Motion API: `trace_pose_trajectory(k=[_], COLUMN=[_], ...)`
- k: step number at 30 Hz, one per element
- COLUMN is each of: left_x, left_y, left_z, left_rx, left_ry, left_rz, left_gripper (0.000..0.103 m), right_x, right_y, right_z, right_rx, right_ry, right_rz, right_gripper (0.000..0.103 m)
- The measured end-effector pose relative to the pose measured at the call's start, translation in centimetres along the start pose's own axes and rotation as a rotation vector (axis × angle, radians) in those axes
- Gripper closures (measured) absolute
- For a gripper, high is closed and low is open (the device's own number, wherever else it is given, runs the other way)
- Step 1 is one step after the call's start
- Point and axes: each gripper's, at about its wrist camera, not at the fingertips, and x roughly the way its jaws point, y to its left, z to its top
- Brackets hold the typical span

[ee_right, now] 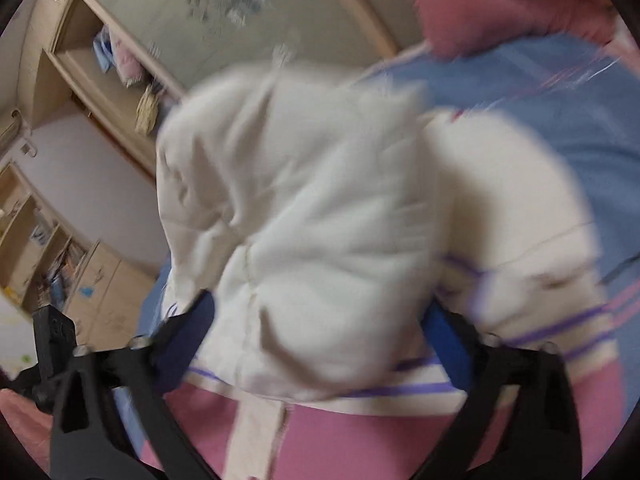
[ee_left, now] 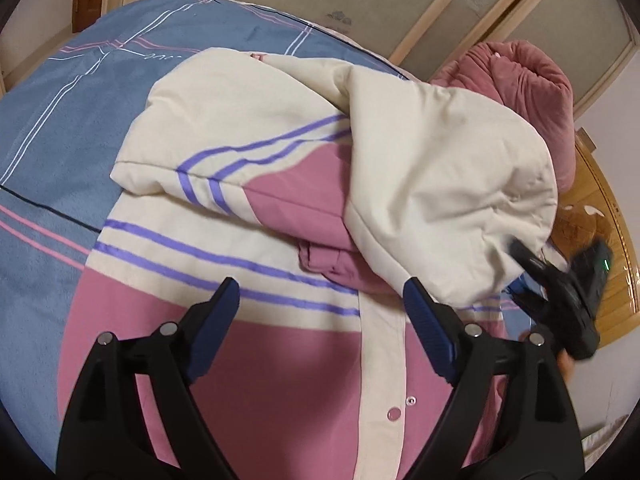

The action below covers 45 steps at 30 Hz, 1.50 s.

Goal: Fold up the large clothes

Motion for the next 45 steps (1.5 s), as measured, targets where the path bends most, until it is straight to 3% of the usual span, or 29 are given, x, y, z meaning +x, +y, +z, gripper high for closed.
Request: trace_pose_trajectory(k=[1,2,3,4,7,9,11,14,15,17,23,27,29,32,35,37,39,42,43,45], left_x=[-0.1,-0.3,-0.5,-0.7,-1.3,-1.6,-1.6,-1.0,-0.8,-0.5,1.1,2.1,2.4,2.5,2.5,2.4,2.4,2.4,2.5,2.8], left_y=[-0.1,0.0,0.2,0.5,1.0,0.9,0.6,-0.6,-0.9,-1.7,-4.4,-5.3,-5.5,-5.5,-5.1,-4.9,-4.7,-4.2,-4.0,-3.8], left_z=[-0.2,-0.3,-0.5,-0.6,-0.6,-0.8,-0.8,-1.3,-1.4,-1.7,-2.6,-3.3,-3.7,-4.1,-4.1,-4.0,-4.0,-4.1,-4.1,-4.1], left_rx=[0.001,-0.001,-0.007,-0.014,-0.031,-0.025,-0.016,0.018,0.029,0.054,0.103,0.105,0.113,0.119,0.113,0.109,0.105,0.095,0.092,0.086], left_ry=[-0.001,-0.003,-0.005,-0.008,-0.021,-0.032,-0.036,-0.025,-0.023,-0.023,-0.015,0.011,0.018,0.029,0.032,0.033,0.033,0.033,0.035,0.039], left_rz=[0.006,0.012,0.015,0.015,0.013,0.016,0.015,0.013,0.015,0.019,-0.004,-0.020,-0.014,0.002,0.015,0.018,0.019,0.018,0.018,0.021], left_gripper=[0.017,0.017,0.016,0.016,0.016,0.016,0.015,0.015,0.015,0.015,0.014,0.014,0.014,0.014,0.014,0.014,0.014,0.014,0.013,0.013], right_x=[0.5,0.7,0.6,0.0,-0.8,-1.0,-1.1,-1.1,-1.5,-3.6,-9.1,-9.4,-9.2,-6.8,-3.7,-1.7,-0.3,2.2,2.7,3.8], right_y=[0.7,1.1,1.1,0.7,-2.4,-3.8,-4.5,-4.6,-4.7,-4.4,-2.0,-0.7,1.5,4.4,8.2,9.2,8.6,2.6,0.7,-4.2], right_z=[0.0,0.0,0.2,-0.1,-1.6,-3.8,-6.6,-9.6,-10.1,-10.5,-8.5,-4.0,-2.2,0.1,0.9,1.6,2.1,2.5,2.2,0.7], right_rx=[0.014,0.054,0.098,0.199,0.507,0.620,0.601,0.475,0.434,0.318,0.086,-0.012,-0.068,-0.119,-0.225,-0.274,-0.265,-0.090,-0.036,0.101], right_ry=[0.027,0.049,0.053,0.053,0.024,-0.004,0.003,0.043,0.033,-0.024,-0.221,-0.287,-0.298,-0.200,-0.097,-0.067,-0.060,-0.025,-0.008,0.034], right_rz=[0.018,0.062,0.112,0.255,0.607,0.666,0.558,0.368,0.309,0.157,-0.049,-0.055,0.011,0.168,0.216,0.159,0.037,-0.163,-0.193,-0.182], right_gripper=[0.062,0.073,0.077,0.083,0.086,0.086,0.086,0.083,0.077,0.042,0.029,0.025,0.025,0.025,0.025,0.025,0.026,0.033,0.034,0.046])
